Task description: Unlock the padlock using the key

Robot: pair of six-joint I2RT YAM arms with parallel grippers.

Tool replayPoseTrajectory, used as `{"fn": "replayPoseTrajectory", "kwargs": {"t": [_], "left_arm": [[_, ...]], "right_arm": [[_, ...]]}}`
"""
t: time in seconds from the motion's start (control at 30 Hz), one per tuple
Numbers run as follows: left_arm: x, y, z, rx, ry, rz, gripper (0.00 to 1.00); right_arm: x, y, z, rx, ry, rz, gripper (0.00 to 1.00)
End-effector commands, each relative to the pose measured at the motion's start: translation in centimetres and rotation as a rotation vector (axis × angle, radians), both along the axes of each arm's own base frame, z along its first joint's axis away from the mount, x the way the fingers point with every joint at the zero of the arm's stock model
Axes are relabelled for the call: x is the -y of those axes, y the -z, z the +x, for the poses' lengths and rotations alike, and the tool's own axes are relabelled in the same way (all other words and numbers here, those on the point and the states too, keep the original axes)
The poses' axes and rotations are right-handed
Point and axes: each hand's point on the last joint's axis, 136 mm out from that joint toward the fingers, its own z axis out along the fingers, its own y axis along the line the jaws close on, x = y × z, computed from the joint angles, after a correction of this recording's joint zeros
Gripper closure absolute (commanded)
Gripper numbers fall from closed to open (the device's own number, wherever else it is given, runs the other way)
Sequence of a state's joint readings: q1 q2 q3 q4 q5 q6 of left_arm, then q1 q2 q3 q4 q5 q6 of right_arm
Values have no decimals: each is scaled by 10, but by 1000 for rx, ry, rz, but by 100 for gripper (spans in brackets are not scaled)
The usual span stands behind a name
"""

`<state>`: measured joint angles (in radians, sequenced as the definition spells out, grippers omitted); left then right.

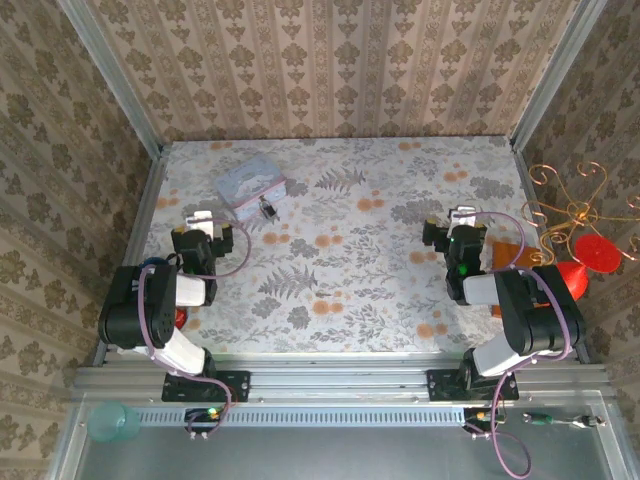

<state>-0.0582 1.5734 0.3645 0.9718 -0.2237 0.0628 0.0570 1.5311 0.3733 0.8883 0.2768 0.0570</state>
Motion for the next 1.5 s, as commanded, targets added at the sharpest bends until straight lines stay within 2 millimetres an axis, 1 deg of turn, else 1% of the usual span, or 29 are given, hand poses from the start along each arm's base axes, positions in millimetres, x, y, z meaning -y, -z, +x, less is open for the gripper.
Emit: {"fn": "replayPoseTrajectory", "kwargs": {"t": [0.0, 0.73, 0.87, 0.97, 1.07, 1.2, 1.27, 1.3, 1.33, 1.37, 1.43, 1.47], "left_arm": [[1, -6, 2, 21, 0, -16, 0], [1, -6, 2, 22, 0, -11, 0], [15, -10, -4, 60, 35, 44, 0], [21, -13, -9, 92, 61, 57, 0], [30, -16, -19, 146, 96, 81, 0], [36, -18, -24, 152, 129, 79, 0], [40, -27, -29, 176, 148, 97, 0], [44, -33, -31, 185, 144, 139, 0], [52, -38, -34, 193, 155, 183, 0], [62, -41, -38, 200, 182, 213, 0], [71, -49, -47, 226, 205, 221, 0], [72, -51, -50, 232, 199, 222, 0]], "right_arm": [[2, -8, 4, 24, 20, 4, 0], [2, -7, 4, 22, 18, 4, 0], [2, -7, 4, 22, 18, 5, 0], [2, -7, 4, 23, 18, 5, 0], [2, -7, 4, 23, 19, 4, 0], [0, -9, 3, 30, 9, -2, 0], [-8, -10, 3, 34, -32, -12, 0], [-12, -11, 3, 33, -52, -16, 0], [-14, -11, 3, 33, -65, -21, 0], [-15, -12, 3, 35, -71, -23, 0], [-16, -12, 2, 38, -73, -25, 0], [-16, -12, 2, 40, -74, -26, 0]]}}
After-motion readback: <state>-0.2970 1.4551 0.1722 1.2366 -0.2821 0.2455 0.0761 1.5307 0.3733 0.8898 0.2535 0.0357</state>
